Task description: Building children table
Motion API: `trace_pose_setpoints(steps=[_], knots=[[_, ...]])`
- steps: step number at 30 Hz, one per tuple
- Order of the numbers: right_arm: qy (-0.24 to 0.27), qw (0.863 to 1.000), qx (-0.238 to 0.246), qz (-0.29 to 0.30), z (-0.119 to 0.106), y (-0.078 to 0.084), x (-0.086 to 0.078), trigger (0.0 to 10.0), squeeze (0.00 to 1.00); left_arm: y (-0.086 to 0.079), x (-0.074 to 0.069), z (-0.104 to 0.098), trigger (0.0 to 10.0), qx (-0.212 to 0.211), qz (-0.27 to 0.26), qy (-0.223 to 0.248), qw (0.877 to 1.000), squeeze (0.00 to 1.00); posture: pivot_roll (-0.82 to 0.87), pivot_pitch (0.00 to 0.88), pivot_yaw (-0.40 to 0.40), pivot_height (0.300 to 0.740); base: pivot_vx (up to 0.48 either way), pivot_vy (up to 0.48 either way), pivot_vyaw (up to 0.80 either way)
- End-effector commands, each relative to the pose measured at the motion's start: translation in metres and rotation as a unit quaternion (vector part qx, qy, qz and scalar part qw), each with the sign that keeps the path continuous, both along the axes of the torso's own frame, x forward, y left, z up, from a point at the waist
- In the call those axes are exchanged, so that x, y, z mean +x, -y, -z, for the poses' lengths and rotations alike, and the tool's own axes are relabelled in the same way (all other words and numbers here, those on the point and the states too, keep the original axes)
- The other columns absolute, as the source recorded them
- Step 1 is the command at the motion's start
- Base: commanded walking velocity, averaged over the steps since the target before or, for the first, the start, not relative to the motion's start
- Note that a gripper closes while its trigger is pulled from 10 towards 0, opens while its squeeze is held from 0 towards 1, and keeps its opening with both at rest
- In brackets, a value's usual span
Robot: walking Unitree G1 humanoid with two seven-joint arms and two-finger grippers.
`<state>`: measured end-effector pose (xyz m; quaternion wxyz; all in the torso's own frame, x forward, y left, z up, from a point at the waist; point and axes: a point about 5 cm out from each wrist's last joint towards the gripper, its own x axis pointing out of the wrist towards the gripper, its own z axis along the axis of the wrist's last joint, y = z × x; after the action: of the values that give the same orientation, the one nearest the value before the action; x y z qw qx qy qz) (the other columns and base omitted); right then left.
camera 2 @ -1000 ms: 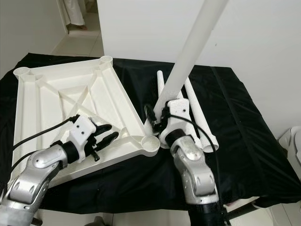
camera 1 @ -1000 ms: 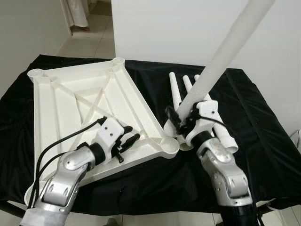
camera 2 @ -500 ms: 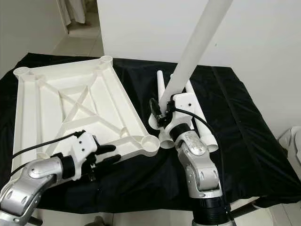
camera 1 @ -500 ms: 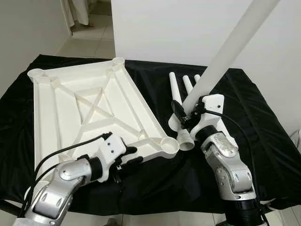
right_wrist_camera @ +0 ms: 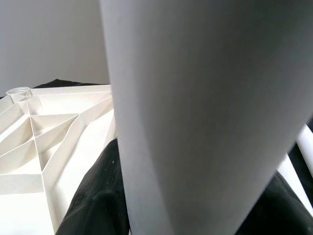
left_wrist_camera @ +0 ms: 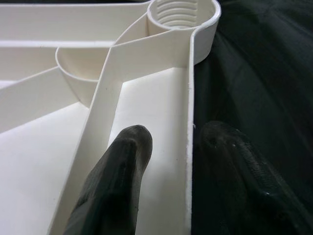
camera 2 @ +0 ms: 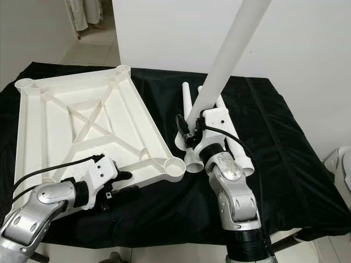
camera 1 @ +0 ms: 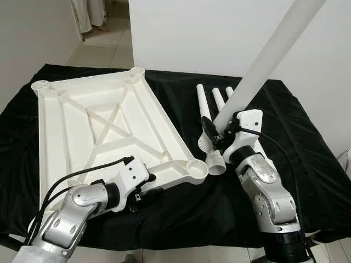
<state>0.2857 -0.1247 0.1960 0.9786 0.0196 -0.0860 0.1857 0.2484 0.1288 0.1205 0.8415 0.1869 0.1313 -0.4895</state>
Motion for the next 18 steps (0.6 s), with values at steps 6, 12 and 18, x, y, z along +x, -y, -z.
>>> trace_pose_setpoints(steps=[6, 12, 18], knots=[[0.004, 1.000, -0.007, 0.009, -0.003, 0.004, 0.002, 10.0, 0.00, -0.005, 0.008, 0.013, 10.0, 0.051, -0.054, -0.030, 0.997, 0.00, 0.07, 0.000, -0.018, 0.740, 0.000, 0.000, 0.00], [0.008, 1.000, -0.009, 0.012, -0.004, 0.005, 0.003, 10.0, 0.00, -0.002, 0.009, 0.017, 10.0, 0.094, -0.036, -0.042, 0.994, 0.00, 0.06, 0.000, -0.011, 0.740, 0.000, 0.000, 0.00], [0.010, 1.000, -0.009, 0.014, -0.004, 0.005, 0.004, 10.0, 0.00, 0.007, 0.013, 0.014, 0.0, 0.085, -0.037, -0.052, 0.994, 0.00, 0.06, 0.000, -0.005, 0.740, 0.000, 0.000, 0.00]])
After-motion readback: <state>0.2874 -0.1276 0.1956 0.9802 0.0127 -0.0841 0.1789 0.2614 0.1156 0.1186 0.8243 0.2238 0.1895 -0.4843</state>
